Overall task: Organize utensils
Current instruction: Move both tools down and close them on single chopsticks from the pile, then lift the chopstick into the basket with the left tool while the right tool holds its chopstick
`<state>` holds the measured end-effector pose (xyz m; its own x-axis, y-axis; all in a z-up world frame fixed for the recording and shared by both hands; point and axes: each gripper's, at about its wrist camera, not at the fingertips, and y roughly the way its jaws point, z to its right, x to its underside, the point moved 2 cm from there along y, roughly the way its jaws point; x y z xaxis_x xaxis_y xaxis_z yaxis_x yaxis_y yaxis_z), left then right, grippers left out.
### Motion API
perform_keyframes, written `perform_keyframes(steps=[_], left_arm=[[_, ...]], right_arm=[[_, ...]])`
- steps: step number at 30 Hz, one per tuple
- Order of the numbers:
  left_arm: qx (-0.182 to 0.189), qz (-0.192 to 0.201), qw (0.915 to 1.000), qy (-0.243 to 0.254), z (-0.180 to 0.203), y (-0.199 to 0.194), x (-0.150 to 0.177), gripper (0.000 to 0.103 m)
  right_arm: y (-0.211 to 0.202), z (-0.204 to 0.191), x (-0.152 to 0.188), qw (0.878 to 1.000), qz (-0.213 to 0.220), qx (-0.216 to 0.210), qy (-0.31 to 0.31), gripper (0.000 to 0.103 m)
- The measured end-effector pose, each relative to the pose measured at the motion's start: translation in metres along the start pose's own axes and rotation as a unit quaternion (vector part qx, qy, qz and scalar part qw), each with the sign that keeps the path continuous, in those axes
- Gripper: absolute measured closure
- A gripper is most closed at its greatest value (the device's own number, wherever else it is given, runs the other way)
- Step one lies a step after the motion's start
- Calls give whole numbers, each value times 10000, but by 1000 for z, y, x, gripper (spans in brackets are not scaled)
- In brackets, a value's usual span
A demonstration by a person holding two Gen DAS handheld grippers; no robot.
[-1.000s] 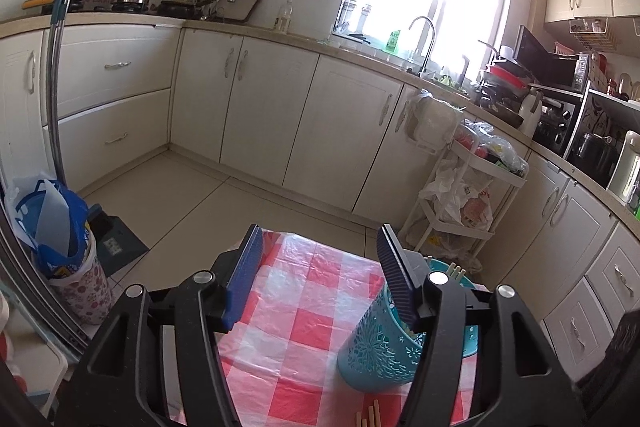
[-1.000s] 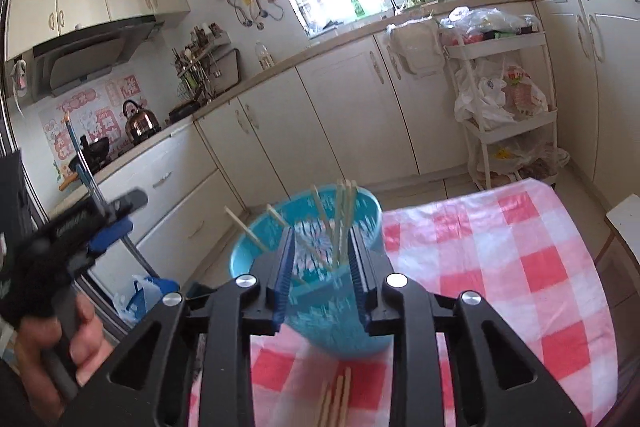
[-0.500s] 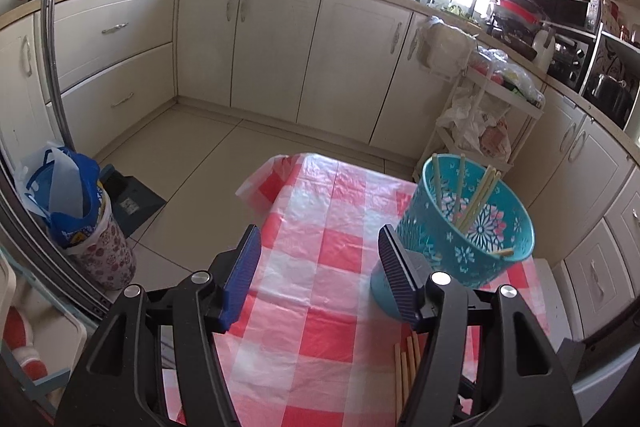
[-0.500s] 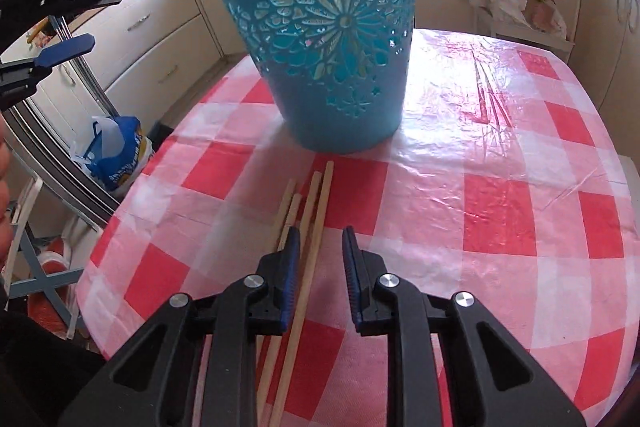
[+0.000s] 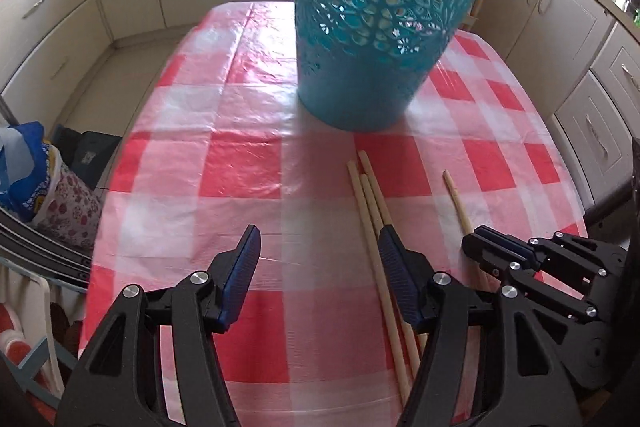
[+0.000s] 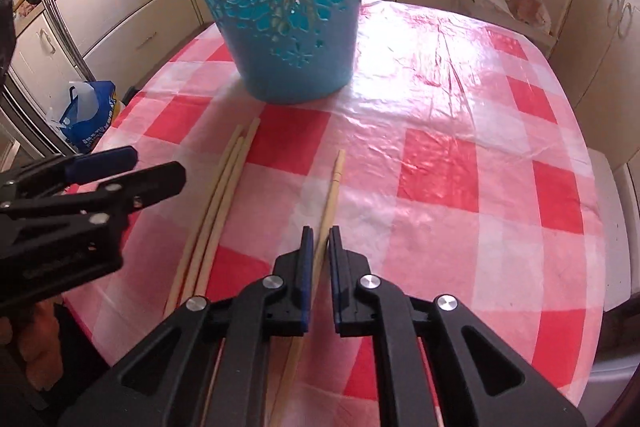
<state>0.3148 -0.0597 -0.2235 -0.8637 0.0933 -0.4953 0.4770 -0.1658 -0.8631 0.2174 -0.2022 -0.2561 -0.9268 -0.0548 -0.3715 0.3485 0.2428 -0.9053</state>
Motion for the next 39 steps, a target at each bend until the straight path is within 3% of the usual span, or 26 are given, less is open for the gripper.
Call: perform_keyframes(steps=[7, 13, 17, 20, 23, 28, 31, 33, 39], left_arm=[[72, -78, 9999, 24, 7, 13, 5, 45], [-172, -18, 9993, 329, 14, 15, 4, 45], [-450, -23, 9976, 524, 12, 16, 1, 61], [-366, -46, 9974, 616, 8, 17, -6, 72], [-114, -118, 9983, 565, 4, 20, -15, 74], [-27, -309, 9971, 691, 5, 27, -27, 74], [127, -431, 9964, 723, 6, 27, -29, 94], [238, -488, 9959, 727, 6, 28, -29, 95], [-47, -501, 9927, 1095, 18, 29, -25, 94]], right_arm=[[-7, 10, 8, 9993, -15, -288, 217, 94], [-5, 13, 6, 9982, 92, -434, 391, 92], [-2, 10, 0, 9984, 178, -407, 358, 89], [1, 7, -4, 9987, 220, -339, 295, 89], [1, 8, -5, 9991, 160, -308, 249, 89], [2, 7, -6, 9994, 161, -268, 176, 89], [2, 4, -6, 9998, 163, -127, 33, 96], [2, 8, -6, 9995, 159, -209, 162, 97], [2, 11, -6, 9996, 112, -206, 174, 97]])
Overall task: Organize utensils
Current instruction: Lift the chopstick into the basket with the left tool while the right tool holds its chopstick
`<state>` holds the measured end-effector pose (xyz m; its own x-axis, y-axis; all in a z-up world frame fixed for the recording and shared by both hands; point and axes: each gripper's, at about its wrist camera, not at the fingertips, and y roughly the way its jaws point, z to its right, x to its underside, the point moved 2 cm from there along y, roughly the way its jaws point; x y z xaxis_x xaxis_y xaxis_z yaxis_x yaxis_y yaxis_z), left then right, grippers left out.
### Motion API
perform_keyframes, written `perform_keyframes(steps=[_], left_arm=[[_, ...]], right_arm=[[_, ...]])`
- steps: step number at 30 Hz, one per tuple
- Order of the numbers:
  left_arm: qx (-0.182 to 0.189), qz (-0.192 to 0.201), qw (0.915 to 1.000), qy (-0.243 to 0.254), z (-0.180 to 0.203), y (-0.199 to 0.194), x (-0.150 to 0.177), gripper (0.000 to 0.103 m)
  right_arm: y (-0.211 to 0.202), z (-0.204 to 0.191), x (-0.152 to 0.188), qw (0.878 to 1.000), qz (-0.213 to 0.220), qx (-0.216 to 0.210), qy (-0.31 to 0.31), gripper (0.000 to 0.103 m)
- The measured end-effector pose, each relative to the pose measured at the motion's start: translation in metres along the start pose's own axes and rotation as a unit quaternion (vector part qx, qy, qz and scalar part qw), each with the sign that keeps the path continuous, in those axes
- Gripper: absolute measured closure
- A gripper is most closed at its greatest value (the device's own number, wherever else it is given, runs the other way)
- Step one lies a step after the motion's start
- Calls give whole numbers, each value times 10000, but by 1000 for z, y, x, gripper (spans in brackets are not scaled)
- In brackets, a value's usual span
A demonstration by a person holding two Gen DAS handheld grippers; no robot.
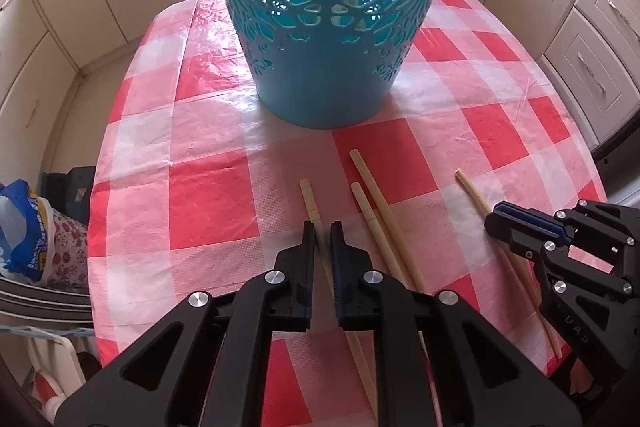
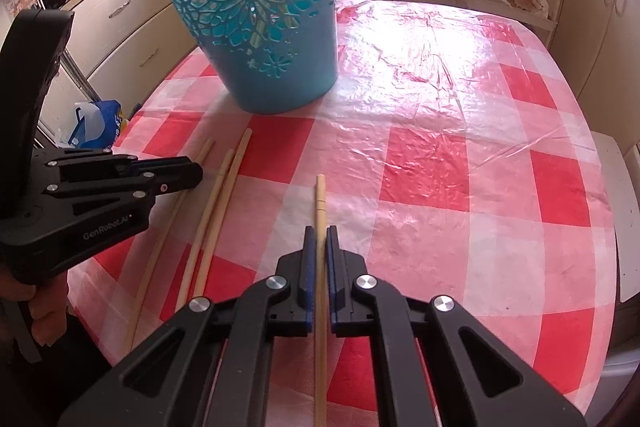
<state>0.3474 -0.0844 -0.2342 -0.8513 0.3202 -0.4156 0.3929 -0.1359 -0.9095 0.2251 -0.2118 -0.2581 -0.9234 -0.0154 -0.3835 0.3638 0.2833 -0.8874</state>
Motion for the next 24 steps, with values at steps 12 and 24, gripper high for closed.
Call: perform_keyframes(steps=[12, 24], left_arm=[[-216, 667, 9974, -174, -6, -32, -1, 98], [635, 3375, 9329, -1086, -40, -160, -24, 98]], right_arm=[[0, 12, 1, 9986, 25, -333, 419, 97], [-1, 31, 3, 9909, 38, -831, 1060, 97]])
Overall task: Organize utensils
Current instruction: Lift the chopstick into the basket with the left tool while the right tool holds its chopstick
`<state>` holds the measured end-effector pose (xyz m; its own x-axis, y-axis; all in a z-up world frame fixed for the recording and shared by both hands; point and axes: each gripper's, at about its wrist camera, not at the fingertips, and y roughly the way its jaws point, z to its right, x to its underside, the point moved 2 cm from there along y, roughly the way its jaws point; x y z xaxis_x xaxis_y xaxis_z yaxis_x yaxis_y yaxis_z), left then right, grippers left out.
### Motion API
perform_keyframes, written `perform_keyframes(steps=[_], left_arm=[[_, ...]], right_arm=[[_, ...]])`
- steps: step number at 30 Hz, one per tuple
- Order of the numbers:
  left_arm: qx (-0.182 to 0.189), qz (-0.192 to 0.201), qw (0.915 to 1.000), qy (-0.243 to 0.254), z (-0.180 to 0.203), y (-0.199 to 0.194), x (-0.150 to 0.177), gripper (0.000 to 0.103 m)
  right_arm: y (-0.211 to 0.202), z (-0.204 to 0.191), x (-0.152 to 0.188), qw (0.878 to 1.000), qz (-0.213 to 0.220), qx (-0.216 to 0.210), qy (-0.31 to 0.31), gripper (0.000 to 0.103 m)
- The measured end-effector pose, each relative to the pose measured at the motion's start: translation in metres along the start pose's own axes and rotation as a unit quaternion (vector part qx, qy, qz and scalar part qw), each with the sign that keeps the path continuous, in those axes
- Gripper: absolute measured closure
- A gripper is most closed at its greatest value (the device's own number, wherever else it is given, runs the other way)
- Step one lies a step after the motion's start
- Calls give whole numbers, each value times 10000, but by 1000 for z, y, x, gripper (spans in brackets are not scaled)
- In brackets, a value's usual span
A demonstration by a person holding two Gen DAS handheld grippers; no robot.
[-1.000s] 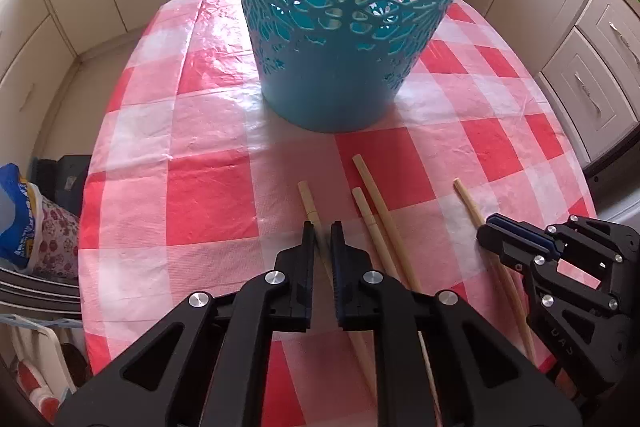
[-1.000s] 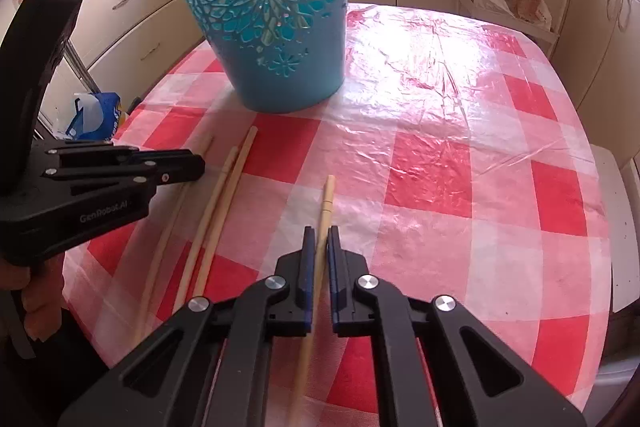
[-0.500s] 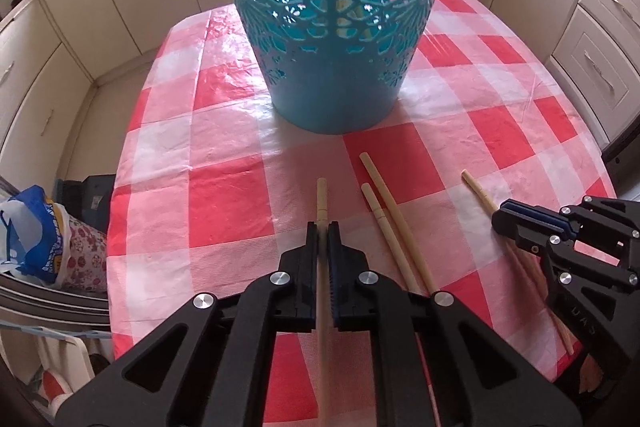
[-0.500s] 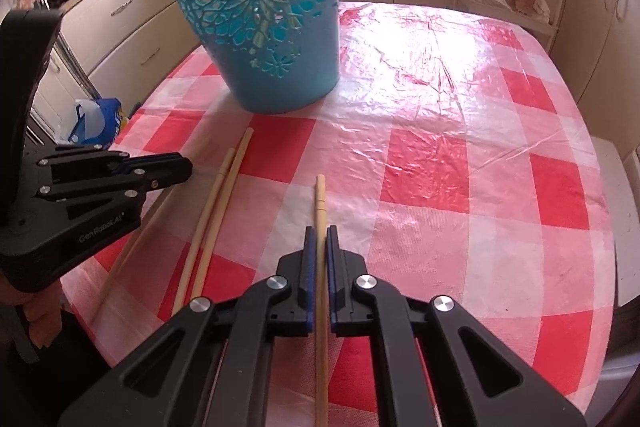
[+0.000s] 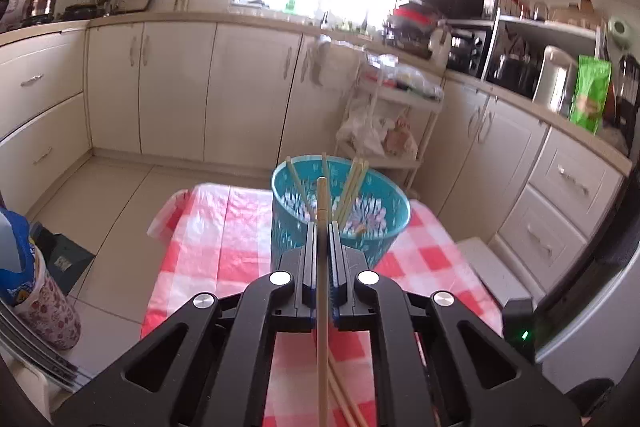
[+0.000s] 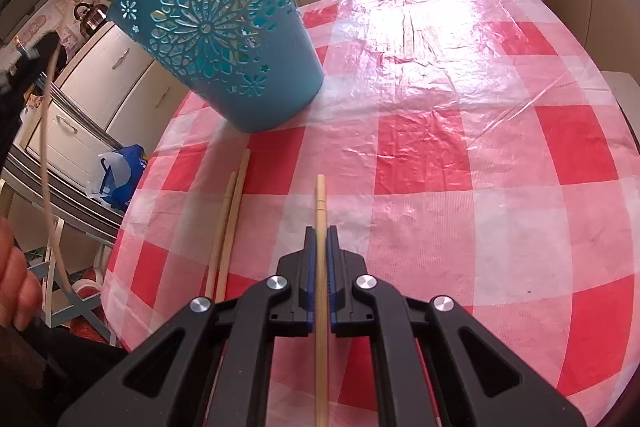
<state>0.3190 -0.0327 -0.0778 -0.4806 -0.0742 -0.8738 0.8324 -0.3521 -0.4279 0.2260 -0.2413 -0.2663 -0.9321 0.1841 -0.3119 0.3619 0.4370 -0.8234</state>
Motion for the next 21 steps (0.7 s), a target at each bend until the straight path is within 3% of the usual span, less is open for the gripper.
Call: perform_keyframes(steps=[8, 16, 21], left_arm=[[188, 1158, 9921, -455, 3, -14, -60, 98], [39, 1612, 9856, -508, 16, 20, -95, 98], [-146, 2059, 9774, -457, 24, 27, -117, 98]], right_arm=[[1, 0, 0, 10000, 56, -1, 4, 97], [1, 3, 0, 9999, 71, -59, 43, 97], [1, 5, 0, 9999, 56, -111, 70, 97]])
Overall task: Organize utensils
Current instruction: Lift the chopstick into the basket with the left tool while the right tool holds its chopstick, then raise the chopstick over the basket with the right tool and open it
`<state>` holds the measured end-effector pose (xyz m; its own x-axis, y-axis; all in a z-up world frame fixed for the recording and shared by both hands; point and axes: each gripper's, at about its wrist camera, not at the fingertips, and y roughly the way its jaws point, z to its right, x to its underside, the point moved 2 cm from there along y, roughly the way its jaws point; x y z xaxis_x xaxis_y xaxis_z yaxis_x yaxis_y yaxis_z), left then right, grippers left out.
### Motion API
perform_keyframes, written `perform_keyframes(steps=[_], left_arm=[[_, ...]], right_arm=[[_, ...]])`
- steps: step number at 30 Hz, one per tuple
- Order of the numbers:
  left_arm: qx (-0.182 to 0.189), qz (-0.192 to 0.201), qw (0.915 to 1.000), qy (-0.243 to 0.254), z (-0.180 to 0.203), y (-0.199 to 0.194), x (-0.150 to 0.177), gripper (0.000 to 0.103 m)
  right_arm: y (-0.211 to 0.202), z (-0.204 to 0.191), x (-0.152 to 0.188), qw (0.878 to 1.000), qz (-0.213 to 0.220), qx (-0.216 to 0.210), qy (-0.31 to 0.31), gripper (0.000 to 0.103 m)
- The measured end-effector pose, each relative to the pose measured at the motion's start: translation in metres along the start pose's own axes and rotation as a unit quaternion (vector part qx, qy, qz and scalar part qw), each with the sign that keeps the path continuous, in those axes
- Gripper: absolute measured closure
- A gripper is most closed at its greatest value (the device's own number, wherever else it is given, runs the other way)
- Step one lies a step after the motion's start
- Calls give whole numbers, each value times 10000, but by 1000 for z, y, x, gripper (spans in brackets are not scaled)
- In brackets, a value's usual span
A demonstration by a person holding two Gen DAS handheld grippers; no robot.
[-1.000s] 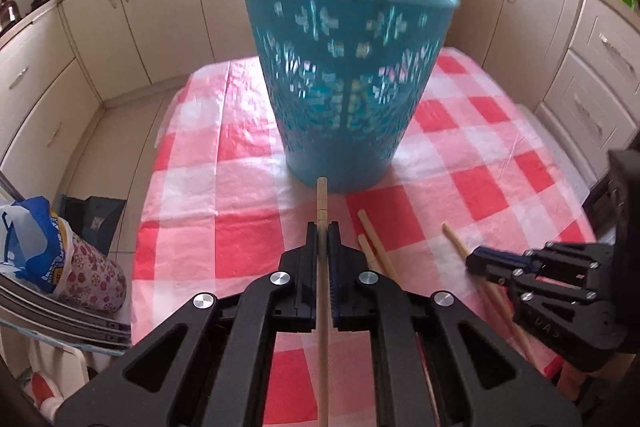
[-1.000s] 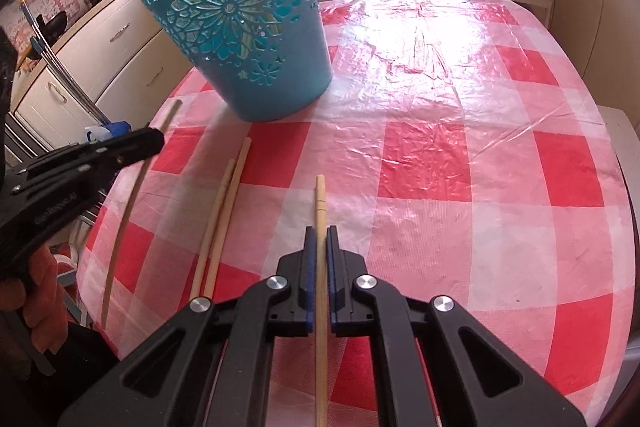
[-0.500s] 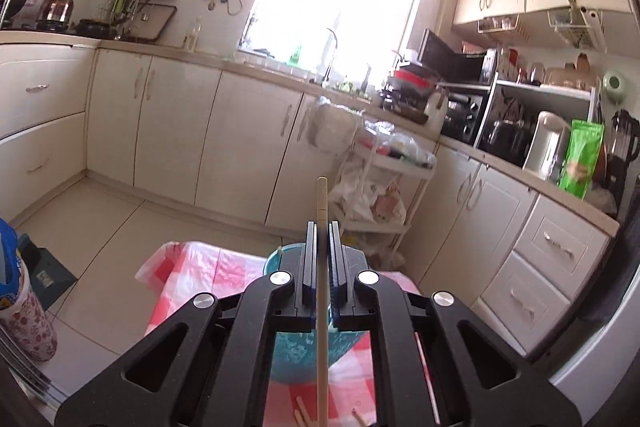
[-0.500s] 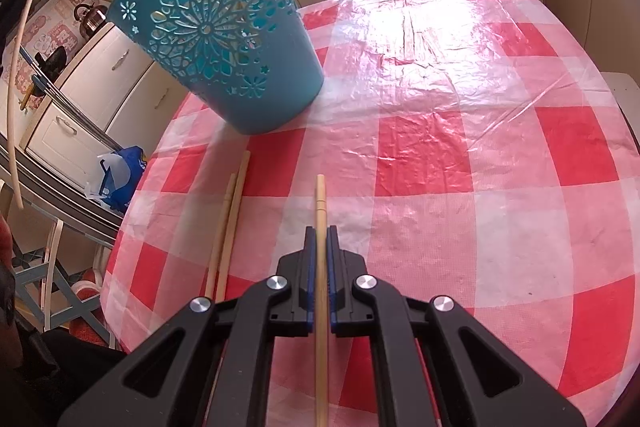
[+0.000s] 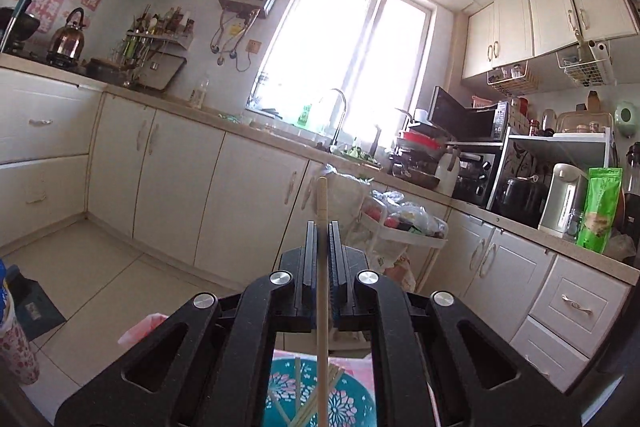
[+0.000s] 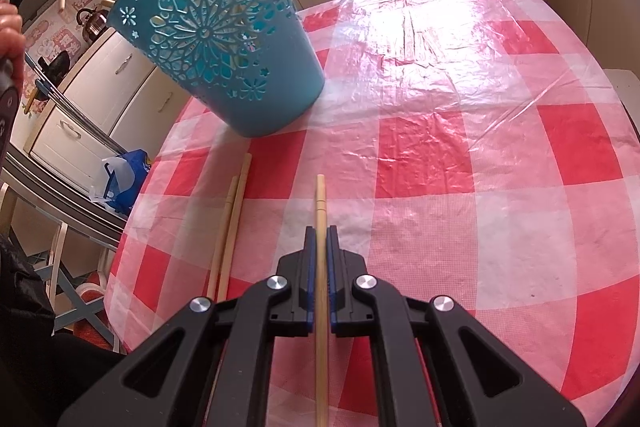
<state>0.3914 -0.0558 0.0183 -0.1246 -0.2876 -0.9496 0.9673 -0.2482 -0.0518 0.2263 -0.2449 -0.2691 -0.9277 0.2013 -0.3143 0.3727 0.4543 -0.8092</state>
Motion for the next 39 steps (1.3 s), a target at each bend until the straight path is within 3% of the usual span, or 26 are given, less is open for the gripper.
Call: perform_keyframes(steps=[5, 13, 20, 33, 36, 39], left_arm=[[-262, 277, 9991, 182, 3, 17, -2, 98], [-519, -177, 9981, 265, -16, 47, 34, 98], [-511, -452, 9970, 369, -17, 57, 48, 98], [-500, -775, 9940, 589, -12, 42, 54, 97], [-536, -836, 9934, 567, -11, 28, 50, 92], [-718, -907, 9915, 602, -12, 7, 49, 72]], right_arm=[[0, 1, -1, 10000, -7, -58, 31, 97], [0, 3, -3, 9999, -38, -108, 107, 97], [0, 2, -3, 9999, -36, -98, 105, 97], [1, 0, -2, 9999, -33, -74, 74, 97], [1, 1, -3, 9999, -34, -91, 121, 97], [0, 4, -2, 9996, -43, -163, 213, 97]])
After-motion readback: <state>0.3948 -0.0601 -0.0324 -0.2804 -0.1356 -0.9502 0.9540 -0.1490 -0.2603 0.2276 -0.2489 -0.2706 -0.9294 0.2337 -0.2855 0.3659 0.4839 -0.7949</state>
